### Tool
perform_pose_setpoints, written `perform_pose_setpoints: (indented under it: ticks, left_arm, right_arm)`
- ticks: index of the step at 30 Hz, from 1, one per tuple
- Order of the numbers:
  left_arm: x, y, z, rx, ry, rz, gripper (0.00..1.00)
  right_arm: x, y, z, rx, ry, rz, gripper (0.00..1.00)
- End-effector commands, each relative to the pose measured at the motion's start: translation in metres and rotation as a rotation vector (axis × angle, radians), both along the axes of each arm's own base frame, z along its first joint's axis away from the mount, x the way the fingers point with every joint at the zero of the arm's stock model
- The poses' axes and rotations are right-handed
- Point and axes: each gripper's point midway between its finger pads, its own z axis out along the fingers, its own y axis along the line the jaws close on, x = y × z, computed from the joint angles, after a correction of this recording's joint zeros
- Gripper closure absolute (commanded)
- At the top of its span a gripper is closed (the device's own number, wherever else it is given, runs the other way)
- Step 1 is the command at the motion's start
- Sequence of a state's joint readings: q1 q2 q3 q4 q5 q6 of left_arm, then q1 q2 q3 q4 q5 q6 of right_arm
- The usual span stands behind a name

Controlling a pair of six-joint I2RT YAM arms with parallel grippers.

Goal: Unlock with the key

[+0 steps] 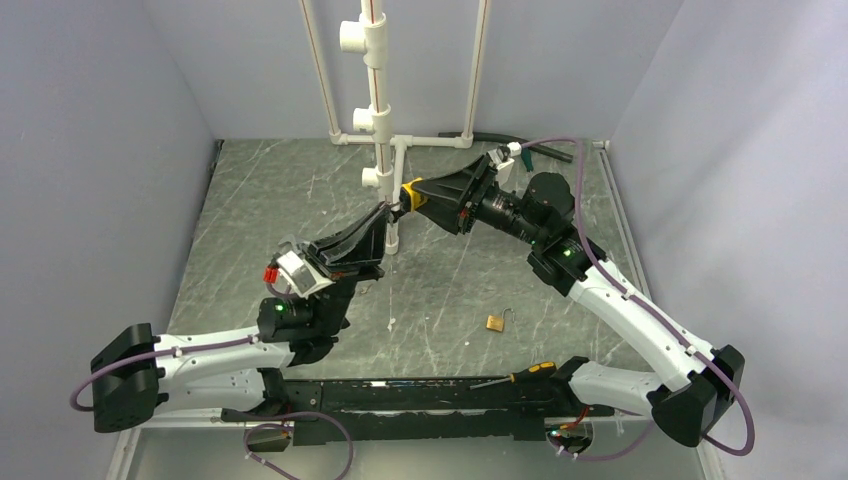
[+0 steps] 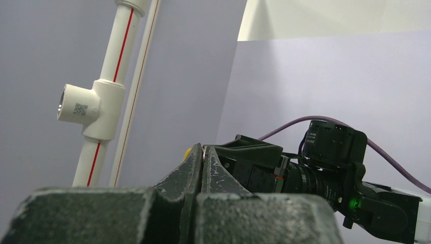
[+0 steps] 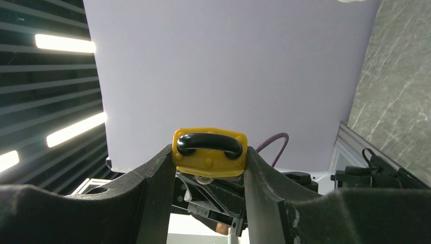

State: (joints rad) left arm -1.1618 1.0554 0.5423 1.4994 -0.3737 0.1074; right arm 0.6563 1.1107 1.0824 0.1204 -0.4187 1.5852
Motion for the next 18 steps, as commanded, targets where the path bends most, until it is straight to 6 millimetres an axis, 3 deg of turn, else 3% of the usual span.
perform_pose_setpoints:
  ticks: [1,18]
  left_arm:
    - [-0.002,0.016,0.008,-0.064,-0.007,0.012,1.00]
    - [0.003,0.002,0.001,-0.042,0.010,0.003,1.00]
  right_arm:
    - [-0.015,-0.012,0.058,0.106,-0.141,-0.007,1.00]
    - [-0.017,-0.008,0.059,0.112,-0.142,0.005,1.00]
